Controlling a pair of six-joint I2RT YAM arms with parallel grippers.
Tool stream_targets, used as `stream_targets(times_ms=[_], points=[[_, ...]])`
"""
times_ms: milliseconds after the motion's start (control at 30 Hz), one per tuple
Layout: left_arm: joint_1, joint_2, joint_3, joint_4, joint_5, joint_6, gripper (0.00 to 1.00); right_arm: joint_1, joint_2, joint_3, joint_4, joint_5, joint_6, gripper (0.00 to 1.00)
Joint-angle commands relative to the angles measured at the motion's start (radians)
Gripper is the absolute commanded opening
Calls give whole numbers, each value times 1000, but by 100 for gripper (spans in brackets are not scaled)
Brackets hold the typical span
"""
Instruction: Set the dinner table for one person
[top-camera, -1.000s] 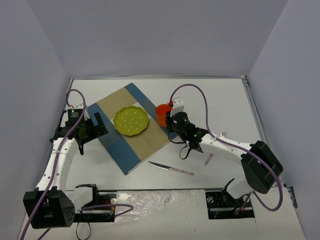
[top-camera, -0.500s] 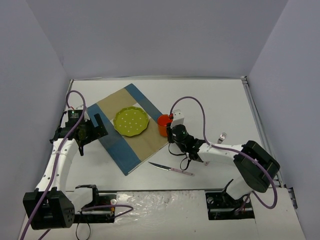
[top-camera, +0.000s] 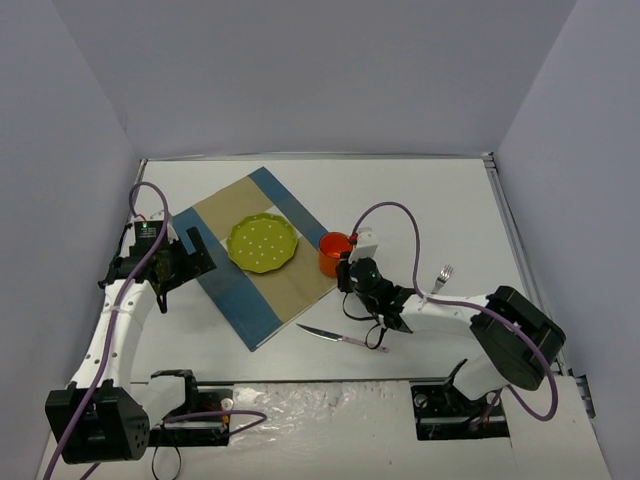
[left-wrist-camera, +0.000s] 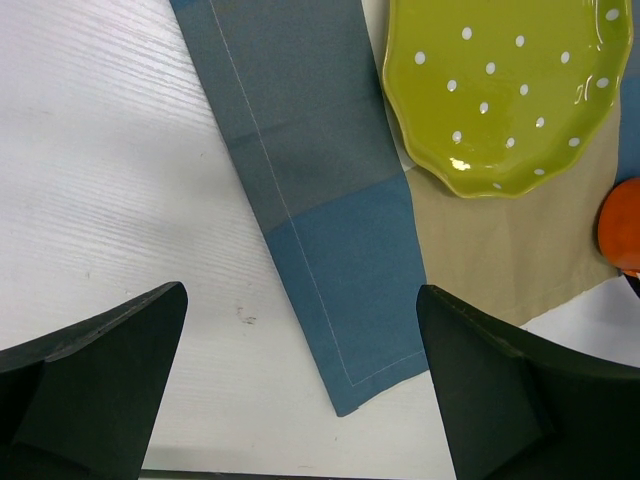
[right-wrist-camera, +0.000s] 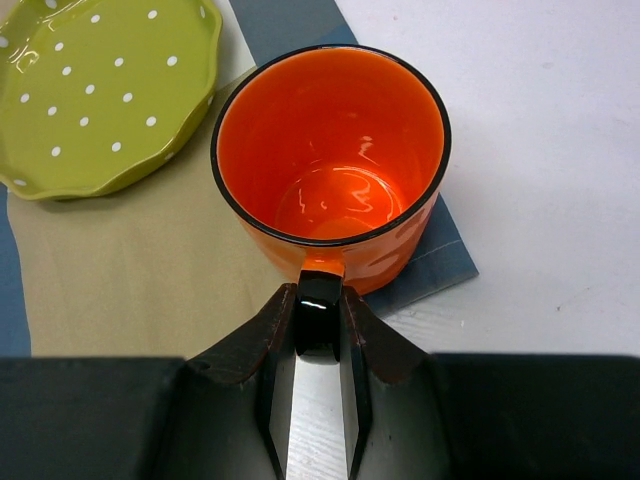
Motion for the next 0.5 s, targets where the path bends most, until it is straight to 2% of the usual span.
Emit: stream_targets(times_ms=[0,100,167,267,367,467], points=[[2,-34,10,5,-6,-26,97,15,-106,-6,-33,53,47,19],[-2,-40,8,4,-2,-39,97,16,-141,-6,-71,40,53,25],[-12,-43,5,3,-5,-54,97,16,-168,-7,-100,19,56,44],[-31,-43,-2,4,-17,-66,97,17,-178,-10,-115,-7,53,61],[-38,-38,-5,0,-25,-75,97,17,-169,-7,-134,-25,54,68],[-86,-41,7,-9,-41,-84,97,17,-208,17,-173,-31,55,71]])
